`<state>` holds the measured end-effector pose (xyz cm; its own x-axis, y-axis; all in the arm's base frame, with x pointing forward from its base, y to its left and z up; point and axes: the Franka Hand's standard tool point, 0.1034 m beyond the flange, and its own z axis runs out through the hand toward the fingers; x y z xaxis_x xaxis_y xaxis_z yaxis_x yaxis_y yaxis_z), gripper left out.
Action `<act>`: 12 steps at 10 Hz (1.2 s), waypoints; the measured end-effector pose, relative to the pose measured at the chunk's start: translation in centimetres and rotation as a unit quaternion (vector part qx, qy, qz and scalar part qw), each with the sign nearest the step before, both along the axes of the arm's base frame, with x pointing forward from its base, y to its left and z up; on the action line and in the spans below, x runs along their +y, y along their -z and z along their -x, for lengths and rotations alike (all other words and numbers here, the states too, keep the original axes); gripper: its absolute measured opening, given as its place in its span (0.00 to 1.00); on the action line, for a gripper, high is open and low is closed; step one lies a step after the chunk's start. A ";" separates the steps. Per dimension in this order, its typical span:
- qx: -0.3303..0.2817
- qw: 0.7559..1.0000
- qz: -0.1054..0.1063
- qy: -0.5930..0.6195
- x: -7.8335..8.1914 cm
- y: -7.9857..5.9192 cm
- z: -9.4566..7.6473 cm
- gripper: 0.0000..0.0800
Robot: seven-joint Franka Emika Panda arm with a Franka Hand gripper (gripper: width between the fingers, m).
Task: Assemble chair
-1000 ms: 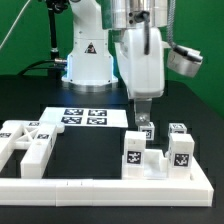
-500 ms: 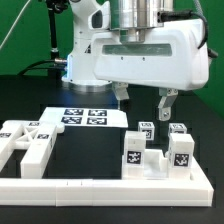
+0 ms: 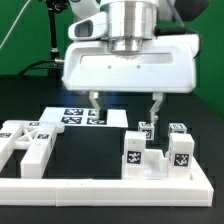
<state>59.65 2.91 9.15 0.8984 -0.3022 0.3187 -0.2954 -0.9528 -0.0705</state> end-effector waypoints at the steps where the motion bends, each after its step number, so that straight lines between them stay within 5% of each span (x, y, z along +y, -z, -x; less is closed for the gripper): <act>1: -0.023 0.997 0.039 -0.069 -0.5 0.9 0.8 0.81; 3: -0.066 0.979 0.092 -0.168 0.8 1.6 0.6 0.81; 6: -0.058 0.979 0.094 -0.172 0.4 2.0 0.7 0.81; 8: -0.053 0.981 0.087 -0.165 0.8 3.0 -0.8 0.81; 12: -0.056 0.981 0.089 -0.164 1.6 6.6 -1.5 0.81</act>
Offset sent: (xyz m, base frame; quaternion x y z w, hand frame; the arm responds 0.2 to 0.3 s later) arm 0.0000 0.0000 0.0000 0.0000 0.0000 -0.1296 0.9916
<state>61.19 4.55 2.57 0.8941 0.0662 0.4430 0.0289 -0.9955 0.0903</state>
